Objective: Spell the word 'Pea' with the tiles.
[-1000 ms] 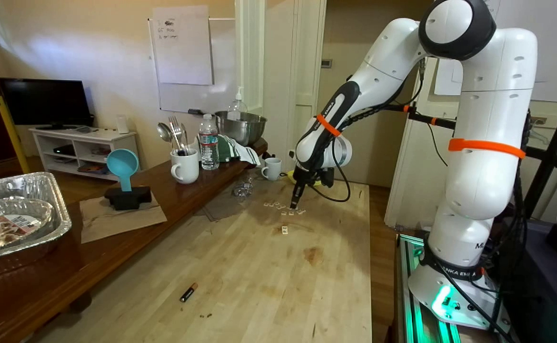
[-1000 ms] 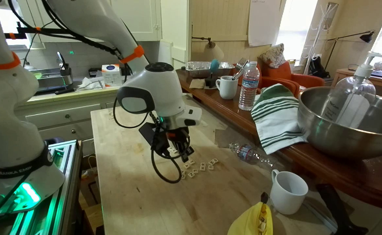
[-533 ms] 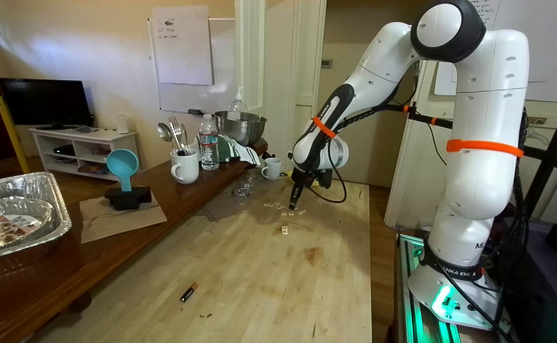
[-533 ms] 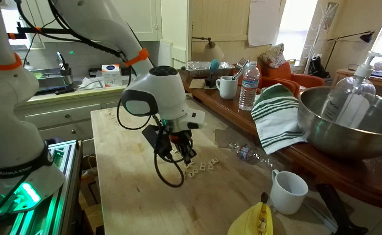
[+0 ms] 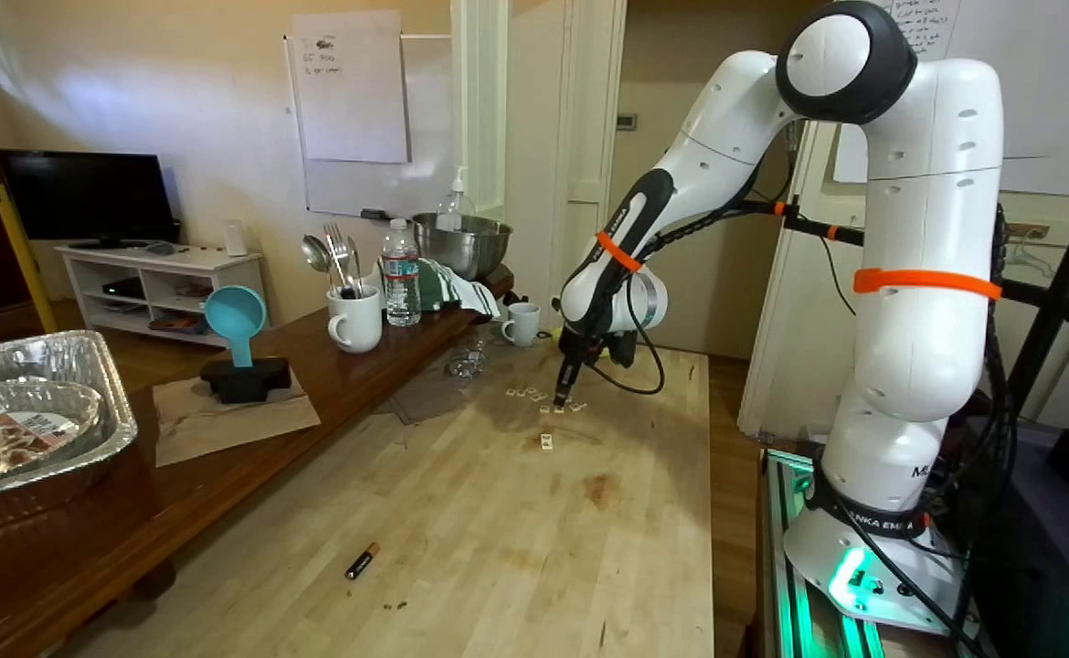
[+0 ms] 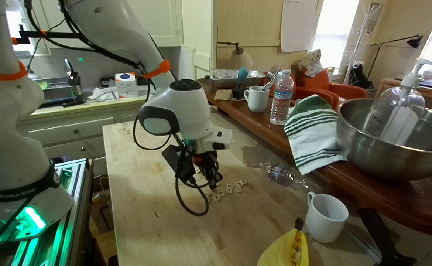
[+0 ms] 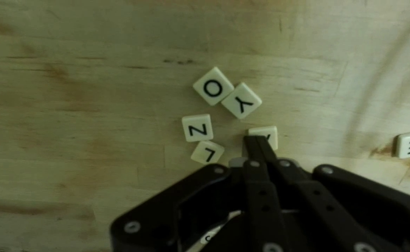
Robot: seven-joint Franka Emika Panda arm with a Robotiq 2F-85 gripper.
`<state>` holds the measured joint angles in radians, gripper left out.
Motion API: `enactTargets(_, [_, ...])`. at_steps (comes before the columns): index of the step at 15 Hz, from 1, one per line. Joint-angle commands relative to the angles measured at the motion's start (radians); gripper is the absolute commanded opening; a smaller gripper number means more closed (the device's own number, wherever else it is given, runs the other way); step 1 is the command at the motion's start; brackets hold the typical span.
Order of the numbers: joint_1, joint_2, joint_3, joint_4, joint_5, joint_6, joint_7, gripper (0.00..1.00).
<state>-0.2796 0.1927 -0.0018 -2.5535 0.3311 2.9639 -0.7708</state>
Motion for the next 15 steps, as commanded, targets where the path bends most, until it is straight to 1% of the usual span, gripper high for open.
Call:
enactTargets(1, [-0.011,0.036,0.014,0.016,0.024,0.028,-0.014,0.0])
enactTargets(8, [0.0,0.039,0.019,0.002,0.012,0.015,-0.01,0.0])
enactTargets(15, [0.007,0.031,0.041,-0.015,0.012,0.009,-0.007,0.0])
